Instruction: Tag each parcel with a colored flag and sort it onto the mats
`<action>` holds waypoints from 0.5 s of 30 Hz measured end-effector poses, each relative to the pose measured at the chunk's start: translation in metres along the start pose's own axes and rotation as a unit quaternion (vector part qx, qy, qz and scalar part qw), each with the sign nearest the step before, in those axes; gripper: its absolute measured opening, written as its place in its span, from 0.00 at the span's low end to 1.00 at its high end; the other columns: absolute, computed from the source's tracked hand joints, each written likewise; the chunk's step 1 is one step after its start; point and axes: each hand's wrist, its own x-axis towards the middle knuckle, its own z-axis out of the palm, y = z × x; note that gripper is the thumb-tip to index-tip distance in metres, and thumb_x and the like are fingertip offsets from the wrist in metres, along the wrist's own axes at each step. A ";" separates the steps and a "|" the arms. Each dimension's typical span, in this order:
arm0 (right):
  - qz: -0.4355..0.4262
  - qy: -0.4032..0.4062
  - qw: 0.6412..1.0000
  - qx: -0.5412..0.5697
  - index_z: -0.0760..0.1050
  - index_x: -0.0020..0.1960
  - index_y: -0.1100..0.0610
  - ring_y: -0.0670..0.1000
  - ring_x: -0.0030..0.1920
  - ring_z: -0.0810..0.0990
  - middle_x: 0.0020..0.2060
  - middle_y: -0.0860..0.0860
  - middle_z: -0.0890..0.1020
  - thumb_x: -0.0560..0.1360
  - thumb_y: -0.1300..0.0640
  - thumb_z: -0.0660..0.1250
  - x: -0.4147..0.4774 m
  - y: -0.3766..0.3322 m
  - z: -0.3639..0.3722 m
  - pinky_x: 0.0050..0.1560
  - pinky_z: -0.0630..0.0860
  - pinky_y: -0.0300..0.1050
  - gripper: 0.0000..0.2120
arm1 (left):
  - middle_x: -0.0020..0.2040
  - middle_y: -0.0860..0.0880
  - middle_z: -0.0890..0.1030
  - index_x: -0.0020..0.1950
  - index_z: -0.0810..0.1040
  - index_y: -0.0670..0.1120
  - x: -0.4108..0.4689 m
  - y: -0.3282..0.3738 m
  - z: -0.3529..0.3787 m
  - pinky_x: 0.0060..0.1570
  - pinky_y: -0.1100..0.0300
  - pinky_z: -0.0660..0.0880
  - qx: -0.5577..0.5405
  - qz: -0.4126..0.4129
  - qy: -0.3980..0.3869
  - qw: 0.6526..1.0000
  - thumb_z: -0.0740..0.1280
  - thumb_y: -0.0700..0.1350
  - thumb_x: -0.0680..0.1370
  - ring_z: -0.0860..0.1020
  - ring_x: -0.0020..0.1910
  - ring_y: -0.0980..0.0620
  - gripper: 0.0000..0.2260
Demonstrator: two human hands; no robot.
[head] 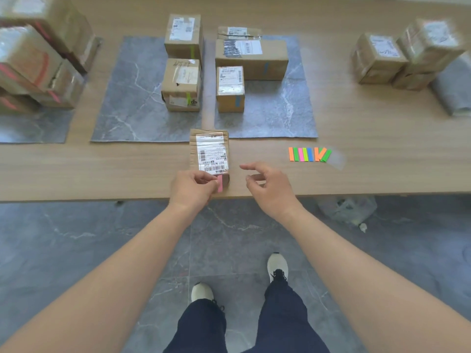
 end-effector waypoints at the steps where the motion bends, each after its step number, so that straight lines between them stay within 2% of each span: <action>1: -0.029 -0.008 0.999 -0.020 0.82 0.62 0.50 0.43 0.50 0.81 0.56 0.44 0.82 0.79 0.62 0.65 0.002 0.001 0.003 0.48 0.75 0.36 0.15 | 0.35 0.47 0.85 0.42 0.86 0.47 0.001 -0.002 0.002 0.37 0.51 0.80 0.007 0.001 0.004 1.000 0.74 0.39 0.74 0.78 0.28 0.50 0.03; 4: -0.091 -0.047 0.990 -0.095 0.80 0.66 0.51 0.50 0.61 0.79 0.68 0.46 0.77 0.80 0.61 0.65 0.014 0.009 0.012 0.58 0.78 0.49 0.16 | 0.35 0.48 0.86 0.43 0.85 0.46 0.004 -0.008 0.009 0.37 0.50 0.82 0.001 -0.001 0.007 1.000 0.73 0.40 0.75 0.81 0.28 0.49 0.03; 7: -0.124 -0.069 0.975 -0.170 0.77 0.70 0.51 0.52 0.69 0.74 0.75 0.46 0.72 0.81 0.59 0.64 0.027 0.012 0.017 0.61 0.77 0.51 0.18 | 0.36 0.47 0.86 0.44 0.86 0.45 0.006 -0.011 0.022 0.35 0.53 0.82 -0.019 -0.023 0.017 0.999 0.74 0.42 0.76 0.82 0.27 0.49 0.02; 10: -0.142 -0.102 0.965 -0.196 0.76 0.71 0.50 0.51 0.69 0.75 0.76 0.43 0.70 0.82 0.55 0.65 0.037 0.013 0.023 0.59 0.77 0.51 0.18 | 0.38 0.45 0.86 0.44 0.86 0.44 0.005 -0.013 0.033 0.30 0.59 0.78 -0.041 -0.041 0.040 0.998 0.75 0.43 0.76 0.80 0.26 0.50 0.03; 12: -0.143 -0.105 0.964 -0.197 0.79 0.68 0.52 0.51 0.67 0.76 0.73 0.44 0.73 0.81 0.54 0.67 0.045 0.014 0.024 0.58 0.78 0.52 0.16 | 0.38 0.45 0.86 0.43 0.86 0.45 0.007 -0.013 0.039 0.29 0.60 0.75 -0.053 -0.051 0.067 0.995 0.73 0.40 0.76 0.78 0.25 0.50 0.03; 15: -0.153 -0.094 0.968 -0.174 0.83 0.60 0.57 0.54 0.62 0.79 0.67 0.48 0.78 0.78 0.57 0.70 0.054 0.021 0.026 0.54 0.79 0.55 0.11 | 0.37 0.46 0.86 0.41 0.86 0.44 0.011 -0.013 0.048 0.27 0.62 0.74 -0.060 -0.062 0.094 0.992 0.71 0.37 0.75 0.82 0.31 0.48 0.05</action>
